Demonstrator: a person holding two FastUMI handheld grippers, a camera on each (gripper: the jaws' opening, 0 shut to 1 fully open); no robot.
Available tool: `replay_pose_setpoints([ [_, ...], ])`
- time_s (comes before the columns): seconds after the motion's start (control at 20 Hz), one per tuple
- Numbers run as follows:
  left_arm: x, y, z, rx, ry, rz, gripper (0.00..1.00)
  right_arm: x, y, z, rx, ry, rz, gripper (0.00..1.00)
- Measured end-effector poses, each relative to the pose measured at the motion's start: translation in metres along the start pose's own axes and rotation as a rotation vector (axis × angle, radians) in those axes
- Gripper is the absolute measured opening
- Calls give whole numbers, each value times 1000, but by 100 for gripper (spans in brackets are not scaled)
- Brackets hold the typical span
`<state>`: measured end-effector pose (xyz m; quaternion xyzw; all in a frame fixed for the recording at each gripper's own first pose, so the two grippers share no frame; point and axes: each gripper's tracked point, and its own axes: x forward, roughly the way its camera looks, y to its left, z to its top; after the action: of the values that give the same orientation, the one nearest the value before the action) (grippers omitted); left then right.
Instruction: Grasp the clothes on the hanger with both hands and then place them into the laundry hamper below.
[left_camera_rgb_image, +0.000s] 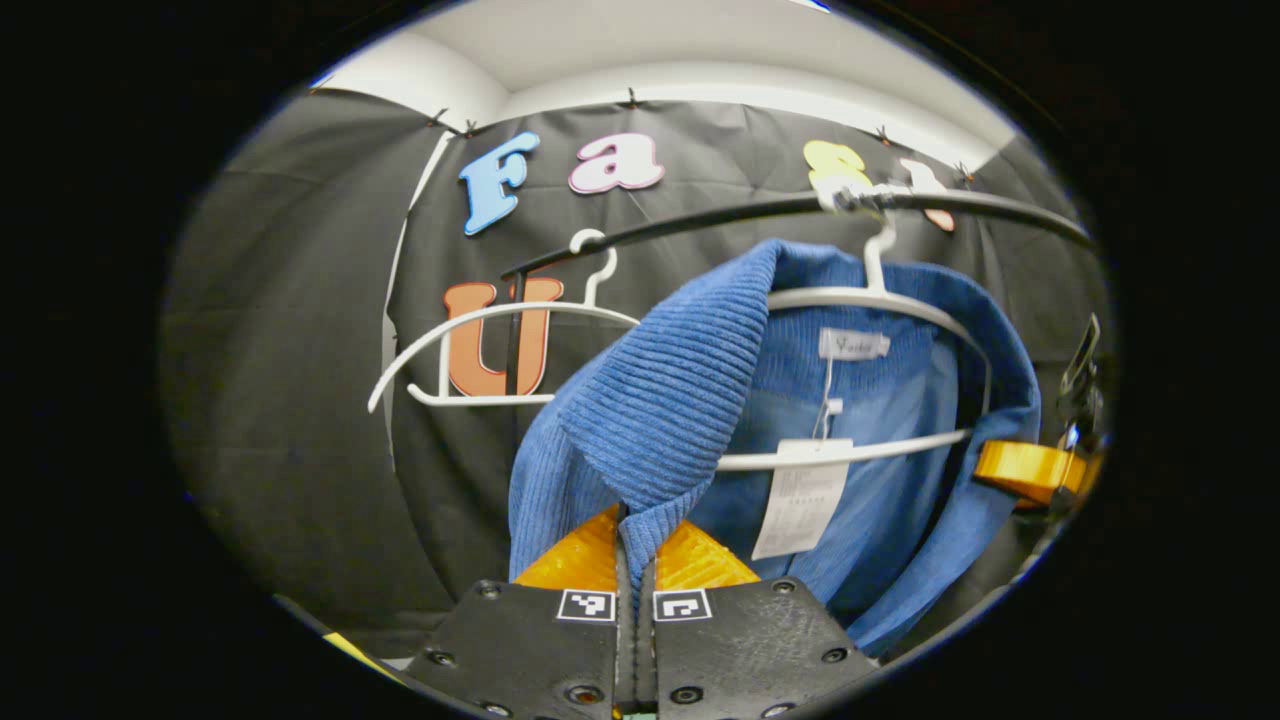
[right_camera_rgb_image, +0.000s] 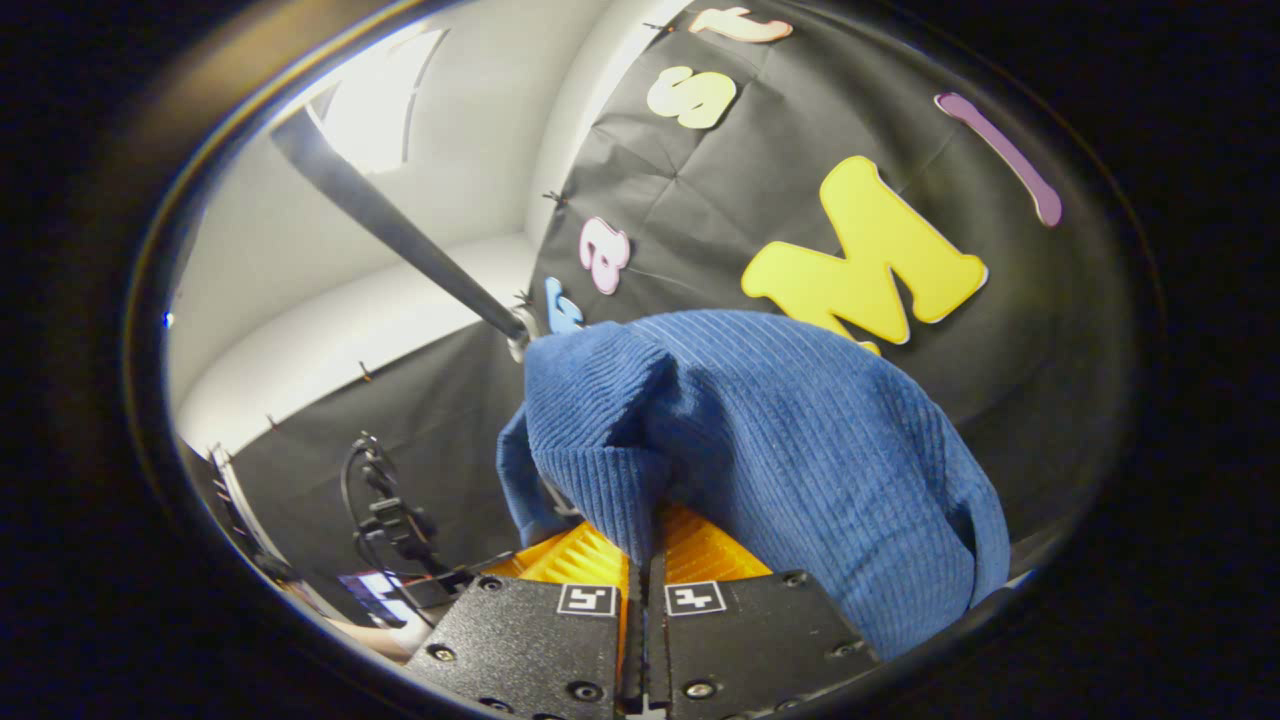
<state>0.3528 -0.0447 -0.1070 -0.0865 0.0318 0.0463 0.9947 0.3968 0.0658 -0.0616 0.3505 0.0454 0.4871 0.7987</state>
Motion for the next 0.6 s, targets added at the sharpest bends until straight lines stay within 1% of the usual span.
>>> replay_pose_setpoints([
  [0.05, 0, 4, 10, -25, -17, 6, 0, -1, 5, 5, 14, 0, 36, 5],
  [0.15, -3, 15, 34, -61, -63, 24, 0, -6, 12, 22, 47, -34, 76, 5],
  [0.2, -4, 20, 46, -84, -82, 26, 5, -8, 20, 32, 77, -57, 107, 5],
  [0.25, -3, 25, 57, -103, -103, 35, 0, -11, 24, 44, 105, -86, 132, 5],
  [0.3, -1, 31, 66, -116, -117, 40, 0, -10, 24, 54, 124, -110, 147, 5],
  [0.4, 0, 40, 80, -125, -137, 55, 0, -8, 22, 72, 150, -143, 158, 4],
  [0.45, 1, 44, 88, -128, -146, 58, 5, -10, 20, 77, 163, -157, 159, 4],
  [0.5, 2, 47, 94, -133, -156, 51, 0, -13, 18, 83, 181, -171, 160, 4],
  [0.6, 8, 51, 107, -145, -161, 36, 0, -15, 9, 95, 237, -199, 159, 4],
])
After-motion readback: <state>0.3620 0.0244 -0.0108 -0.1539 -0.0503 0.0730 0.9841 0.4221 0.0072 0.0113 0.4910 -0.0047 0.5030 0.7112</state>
